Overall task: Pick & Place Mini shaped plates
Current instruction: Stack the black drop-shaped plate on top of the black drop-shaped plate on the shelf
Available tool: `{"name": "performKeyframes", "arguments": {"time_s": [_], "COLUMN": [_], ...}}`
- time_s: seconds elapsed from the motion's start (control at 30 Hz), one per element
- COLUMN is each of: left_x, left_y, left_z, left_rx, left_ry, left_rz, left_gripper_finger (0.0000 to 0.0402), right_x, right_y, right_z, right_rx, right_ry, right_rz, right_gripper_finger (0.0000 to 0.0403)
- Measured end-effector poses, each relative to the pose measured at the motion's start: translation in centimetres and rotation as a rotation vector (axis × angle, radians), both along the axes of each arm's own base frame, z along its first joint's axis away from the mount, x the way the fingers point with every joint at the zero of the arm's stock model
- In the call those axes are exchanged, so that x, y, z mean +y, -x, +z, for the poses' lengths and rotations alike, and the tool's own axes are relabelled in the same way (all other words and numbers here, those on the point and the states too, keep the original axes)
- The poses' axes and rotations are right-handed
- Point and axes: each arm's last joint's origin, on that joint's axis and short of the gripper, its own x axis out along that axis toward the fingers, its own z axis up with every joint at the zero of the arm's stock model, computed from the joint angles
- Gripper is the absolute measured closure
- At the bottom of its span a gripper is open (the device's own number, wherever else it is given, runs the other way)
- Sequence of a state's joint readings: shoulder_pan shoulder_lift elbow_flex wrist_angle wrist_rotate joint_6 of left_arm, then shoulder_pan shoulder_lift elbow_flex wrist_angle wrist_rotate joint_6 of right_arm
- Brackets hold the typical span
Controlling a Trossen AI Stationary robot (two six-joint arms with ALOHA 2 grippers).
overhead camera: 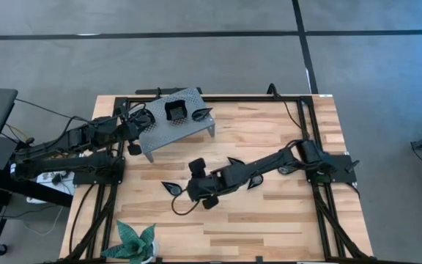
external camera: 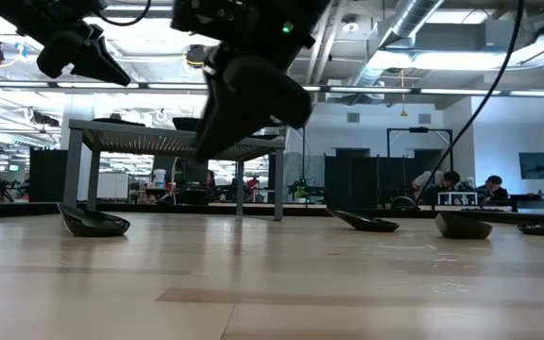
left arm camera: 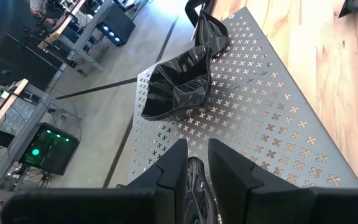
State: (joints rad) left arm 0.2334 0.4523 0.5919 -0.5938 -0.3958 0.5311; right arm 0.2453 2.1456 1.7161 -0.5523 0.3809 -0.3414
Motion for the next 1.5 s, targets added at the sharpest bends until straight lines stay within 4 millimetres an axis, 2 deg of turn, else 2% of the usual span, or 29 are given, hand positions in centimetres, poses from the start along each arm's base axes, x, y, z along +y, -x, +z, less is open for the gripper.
{"name": "performKeyframes", "arguments": {"time_s": [0.33,0.43,0.53,0.63,0.97,1.13,1.3,1.5], "left_x": [0.0,0.0,0.0,0.0,0.0,0.0,0.0,0.0], "left_y": [0.0,0.0,0.0,0.0,0.0,0.0,0.0,0.0], "left_z": [0.0,0.0,0.0,0.0,0.0,0.0,0.0,0.0], "left_rx": [-0.007,-0.007,-0.007,-0.007,-0.007,-0.007,-0.007,-0.007], "left_ry": [0.012,0.012,0.012,0.012,0.012,0.012,0.012,0.012], "left_rz": [0.006,0.006,0.006,0.006,0.006,0.006,0.007,0.007], "left_gripper_finger": [0.0335,0.0335,0.0335,0.0335,0.0335,0.0335,0.0335,0.0335], "right_x": [-3.7,-4.8,-6.2,-7.4,-11.1,-13.0,-14.1,-13.3], "right_y": [5.1,5.8,5.4,5.2,6.6,6.8,7.0,6.4], "right_z": [3.9,4.2,3.4,1.7,-1.7,-2.8,-2.7,-1.2], "right_rx": [0.248,0.3,0.286,0.3,0.399,0.372,0.366,0.316], "right_ry": [0.067,0.063,-0.029,-0.143,-0.15,-0.167,-0.177,-0.202], "right_rz": [-0.261,-0.319,-0.365,-0.345,-0.413,-0.468,-0.513,-0.512], "right_gripper_finger": [0.0251,0.0258,0.0265,0.0273,0.0284,0.0283,0.0284,0.0284]}}
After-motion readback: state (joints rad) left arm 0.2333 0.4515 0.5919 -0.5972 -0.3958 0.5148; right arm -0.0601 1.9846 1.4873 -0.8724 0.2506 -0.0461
